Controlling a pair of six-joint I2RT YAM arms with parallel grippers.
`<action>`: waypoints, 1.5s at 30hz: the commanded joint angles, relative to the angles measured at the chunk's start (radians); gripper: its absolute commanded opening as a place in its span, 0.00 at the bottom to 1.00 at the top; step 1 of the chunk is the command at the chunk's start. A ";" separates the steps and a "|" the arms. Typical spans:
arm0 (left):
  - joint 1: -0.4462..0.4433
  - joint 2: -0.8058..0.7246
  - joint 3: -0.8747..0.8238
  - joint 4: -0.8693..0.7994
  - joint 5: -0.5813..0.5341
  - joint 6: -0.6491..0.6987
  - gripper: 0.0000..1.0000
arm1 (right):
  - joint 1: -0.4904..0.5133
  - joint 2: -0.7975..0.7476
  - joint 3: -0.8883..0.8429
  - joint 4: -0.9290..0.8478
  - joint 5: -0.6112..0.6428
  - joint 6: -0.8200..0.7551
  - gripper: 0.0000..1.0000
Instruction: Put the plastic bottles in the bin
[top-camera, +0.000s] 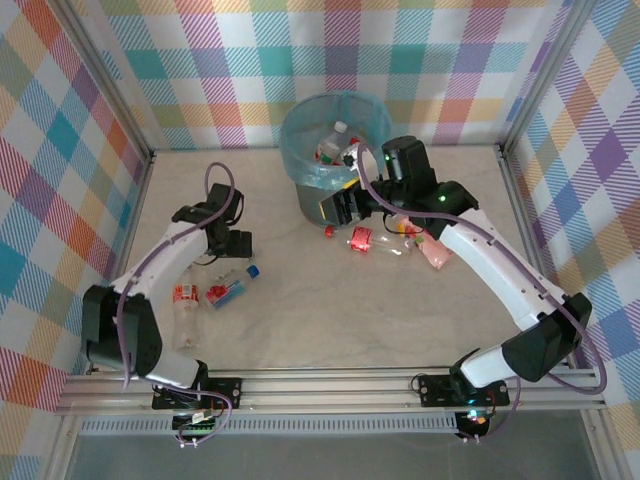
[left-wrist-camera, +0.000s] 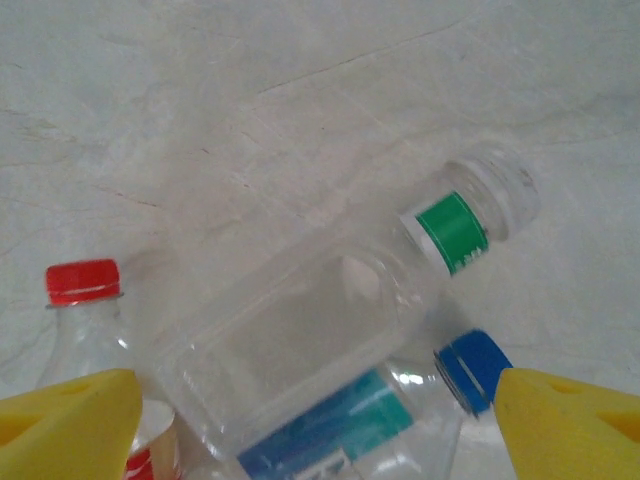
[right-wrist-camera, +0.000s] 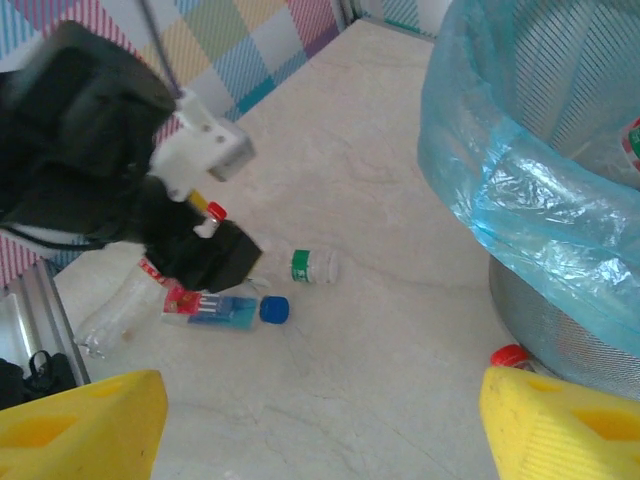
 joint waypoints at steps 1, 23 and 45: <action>0.078 0.061 0.031 -0.001 0.109 0.047 0.93 | 0.003 -0.041 -0.001 0.034 -0.051 0.017 0.83; 0.116 0.247 0.033 -0.017 0.203 0.048 0.95 | 0.003 -0.064 -0.021 0.016 -0.053 -0.003 0.86; 0.116 0.101 0.023 0.030 0.253 0.054 0.67 | 0.003 -0.058 -0.010 0.043 -0.060 0.039 0.86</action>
